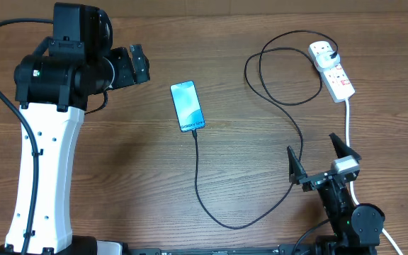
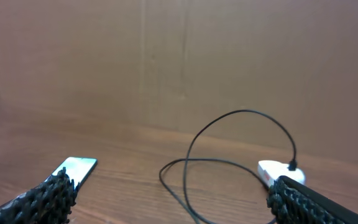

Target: Plug charger to phone and switch on socket

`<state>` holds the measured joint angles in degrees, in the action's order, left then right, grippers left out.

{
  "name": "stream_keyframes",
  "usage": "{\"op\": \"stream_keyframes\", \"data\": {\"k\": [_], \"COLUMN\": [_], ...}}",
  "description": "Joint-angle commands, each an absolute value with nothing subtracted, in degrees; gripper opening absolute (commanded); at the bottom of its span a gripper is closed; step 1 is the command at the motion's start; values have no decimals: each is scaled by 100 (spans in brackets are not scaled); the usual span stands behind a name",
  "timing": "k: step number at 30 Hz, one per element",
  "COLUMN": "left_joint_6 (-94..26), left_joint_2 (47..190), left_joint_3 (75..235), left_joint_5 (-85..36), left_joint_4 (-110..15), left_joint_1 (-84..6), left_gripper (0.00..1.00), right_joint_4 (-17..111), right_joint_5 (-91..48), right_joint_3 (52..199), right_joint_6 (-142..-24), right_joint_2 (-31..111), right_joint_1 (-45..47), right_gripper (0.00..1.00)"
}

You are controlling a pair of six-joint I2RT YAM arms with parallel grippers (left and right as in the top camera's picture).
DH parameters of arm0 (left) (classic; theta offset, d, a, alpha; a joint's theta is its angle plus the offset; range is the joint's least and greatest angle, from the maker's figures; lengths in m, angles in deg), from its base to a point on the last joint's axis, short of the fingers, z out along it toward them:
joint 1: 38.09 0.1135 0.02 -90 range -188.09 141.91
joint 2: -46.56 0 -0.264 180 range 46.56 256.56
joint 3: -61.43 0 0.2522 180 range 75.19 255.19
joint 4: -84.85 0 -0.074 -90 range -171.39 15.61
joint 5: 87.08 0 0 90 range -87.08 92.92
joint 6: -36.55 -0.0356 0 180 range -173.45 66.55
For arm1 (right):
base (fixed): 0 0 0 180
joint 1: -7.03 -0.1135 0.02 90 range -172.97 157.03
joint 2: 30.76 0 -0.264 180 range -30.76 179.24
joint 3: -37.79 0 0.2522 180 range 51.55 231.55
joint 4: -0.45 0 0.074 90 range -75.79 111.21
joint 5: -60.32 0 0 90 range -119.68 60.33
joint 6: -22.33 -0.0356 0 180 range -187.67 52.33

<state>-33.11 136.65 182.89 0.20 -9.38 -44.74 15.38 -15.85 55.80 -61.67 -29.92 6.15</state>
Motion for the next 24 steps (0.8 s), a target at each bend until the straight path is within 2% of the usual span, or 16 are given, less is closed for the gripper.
{"op": "stream_keyframes", "data": {"k": [1,14,24], "left_joint_6": [-3418,-3418,-3418], "left_joint_2": [13689,13689,13689], "left_joint_3": [18280,18280,18280], "left_joint_5": [39,39,39], "left_joint_4": [-958,-958,-958], "left_joint_1": [-4448,-4448,-4448], "left_gripper": [100,100,100], "right_joint_4": [1438,874,1862], "right_joint_5": [-1926,-2112,-2313], "right_joint_3": [5534,5197,5197], "right_joint_6": [-6160,-6333,-6335], "right_joint_2": [-3060,-3060,-3060], "right_joint_1": [573,510,506], "right_gripper": [100,100,100]}}
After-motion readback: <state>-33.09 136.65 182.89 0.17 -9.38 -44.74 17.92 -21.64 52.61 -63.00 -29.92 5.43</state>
